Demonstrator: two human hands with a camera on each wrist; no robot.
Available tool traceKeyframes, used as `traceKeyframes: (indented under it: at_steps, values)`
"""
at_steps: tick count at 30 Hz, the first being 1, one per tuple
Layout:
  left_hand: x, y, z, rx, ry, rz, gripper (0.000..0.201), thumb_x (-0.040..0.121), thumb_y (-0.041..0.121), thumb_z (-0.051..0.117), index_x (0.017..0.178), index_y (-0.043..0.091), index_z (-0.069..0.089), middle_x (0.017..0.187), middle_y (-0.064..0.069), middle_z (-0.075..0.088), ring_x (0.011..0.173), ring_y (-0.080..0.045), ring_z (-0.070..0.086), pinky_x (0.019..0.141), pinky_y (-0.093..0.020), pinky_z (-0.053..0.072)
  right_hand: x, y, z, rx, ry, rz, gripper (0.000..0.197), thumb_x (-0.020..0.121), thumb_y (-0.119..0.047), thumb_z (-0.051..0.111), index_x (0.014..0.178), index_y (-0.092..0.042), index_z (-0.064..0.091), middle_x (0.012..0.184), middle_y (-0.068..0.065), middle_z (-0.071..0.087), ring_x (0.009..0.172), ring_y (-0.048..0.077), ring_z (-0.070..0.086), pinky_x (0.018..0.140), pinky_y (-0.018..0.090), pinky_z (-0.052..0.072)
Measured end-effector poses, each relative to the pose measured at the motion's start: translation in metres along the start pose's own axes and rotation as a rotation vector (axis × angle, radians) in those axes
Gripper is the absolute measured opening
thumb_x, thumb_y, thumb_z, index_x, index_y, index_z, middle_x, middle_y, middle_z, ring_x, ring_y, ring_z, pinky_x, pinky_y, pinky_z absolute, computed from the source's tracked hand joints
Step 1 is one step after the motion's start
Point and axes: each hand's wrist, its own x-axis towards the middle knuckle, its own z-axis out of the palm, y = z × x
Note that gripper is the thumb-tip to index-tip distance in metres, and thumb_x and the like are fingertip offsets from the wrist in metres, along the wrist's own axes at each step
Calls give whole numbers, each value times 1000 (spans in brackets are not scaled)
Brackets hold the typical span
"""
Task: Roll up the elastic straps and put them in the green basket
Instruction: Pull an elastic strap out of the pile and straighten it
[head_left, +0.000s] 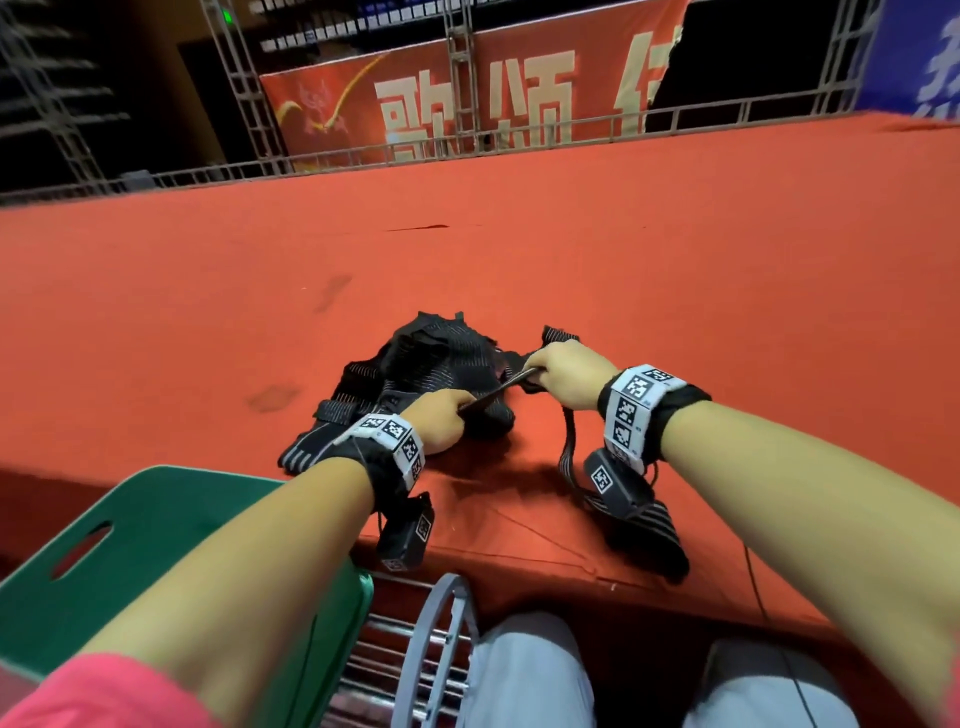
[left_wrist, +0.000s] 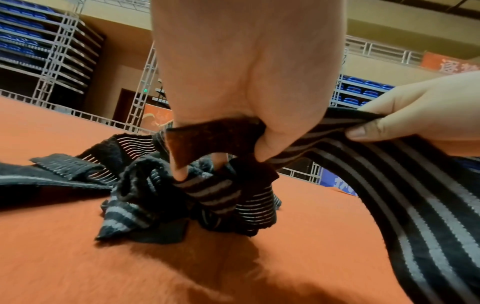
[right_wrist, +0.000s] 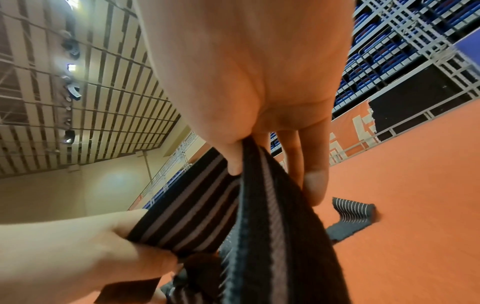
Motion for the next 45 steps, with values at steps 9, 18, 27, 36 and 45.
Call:
traceKeyframes:
  at_steps: [9, 18, 27, 36, 45]
  values:
    - [19, -17, 15, 11, 209, -11, 11, 87, 11, 65, 92, 14, 74, 92, -11, 73, 93, -30, 67, 78, -30, 47, -18, 23, -29, 144, 107, 102, 29, 96, -9, 44, 106, -12, 71, 88, 10, 65, 80, 32, 59, 64, 31, 39]
    - [28, -4, 12, 16, 165, -73, 17, 89, 18, 61, 101, 17, 72, 105, -6, 72, 104, -26, 64, 87, -29, 47, -28, 33, -46, 224, 130, 119, 29, 93, -6, 41, 97, -7, 70, 85, 17, 69, 69, 37, 68, 55, 42, 59]
    - [18, 96, -8, -582, -44, 142, 56, 89, 35, 72, 132, 23, 39, 104, 1, 62, 89, -6, 60, 69, -12, 46, -37, 23, -55, 237, 139, 37, 29, 94, -11, 45, 106, -12, 71, 85, 5, 66, 78, 28, 64, 66, 39, 56]
    - [22, 135, -1, -435, 173, 117, 21, 89, 18, 49, 109, 20, 57, 99, -3, 67, 93, -24, 65, 85, -39, 53, -57, 42, -44, 179, 157, 35, 25, 92, -9, 49, 107, -16, 69, 89, 9, 69, 70, 26, 59, 63, 38, 48]
    - [6, 144, -36, -540, 287, 149, 21, 92, 20, 45, 109, 22, 58, 90, -1, 63, 81, -33, 71, 72, -46, 58, -80, 68, -13, 203, 137, 127, 9, 83, -19, 64, 86, -12, 67, 80, 6, 70, 77, 27, 64, 67, 37, 50]
